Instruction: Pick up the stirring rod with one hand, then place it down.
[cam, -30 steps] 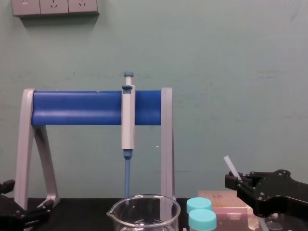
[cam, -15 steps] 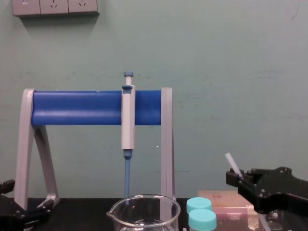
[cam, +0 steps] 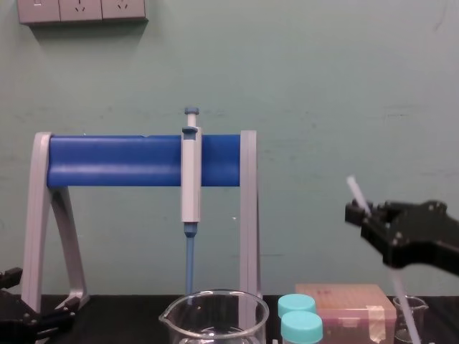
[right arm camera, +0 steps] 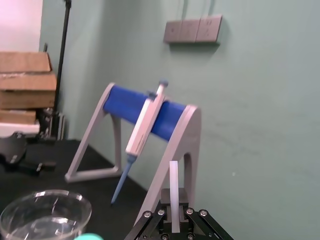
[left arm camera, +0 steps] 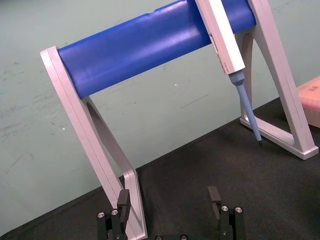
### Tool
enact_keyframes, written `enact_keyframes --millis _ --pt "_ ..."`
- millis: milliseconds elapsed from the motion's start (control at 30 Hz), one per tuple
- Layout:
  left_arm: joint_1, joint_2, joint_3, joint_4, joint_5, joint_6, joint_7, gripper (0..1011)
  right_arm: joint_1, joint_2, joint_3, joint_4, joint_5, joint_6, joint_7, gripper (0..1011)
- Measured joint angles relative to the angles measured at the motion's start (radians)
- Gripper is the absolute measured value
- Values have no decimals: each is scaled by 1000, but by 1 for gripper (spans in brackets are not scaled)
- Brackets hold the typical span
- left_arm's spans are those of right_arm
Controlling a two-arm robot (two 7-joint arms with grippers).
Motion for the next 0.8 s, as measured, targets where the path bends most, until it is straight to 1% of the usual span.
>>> enact_keyframes --millis 133,333,367,433,533,567,667,700,800 --pt "0 0 0 0 0 0 0 1000 -5 -10 25 -19 8 -19 -2 74" --pt "0 0 0 0 0 0 0 1000 -14 -29 67 -51 33 -52 -1 74" --pt "0 0 0 0 0 0 0 1001 -14 -29 67 -51 33 -52 -1 74" --pt "0 0 0 0 0 0 0 1000 -18 -35 82 -57 35 -71 -4 74" --pt "0 0 0 0 0 0 0 1000 -27 -50 102 -59 31 -111 -19 74" --pt "0 0 0 0 0 0 0 1000 -33 -57 110 -59 25 -131 -25 74" --pt "0 0 0 0 0 0 0 1001 -45 -71 125 -55 9 -165 -39 74" --pt "0 0 0 0 0 0 0 1001 -45 -71 125 -55 9 -165 -39 74" --pt "0 0 0 0 0 0 0 1000 -58 -86 140 -50 -10 -196 -54 74"
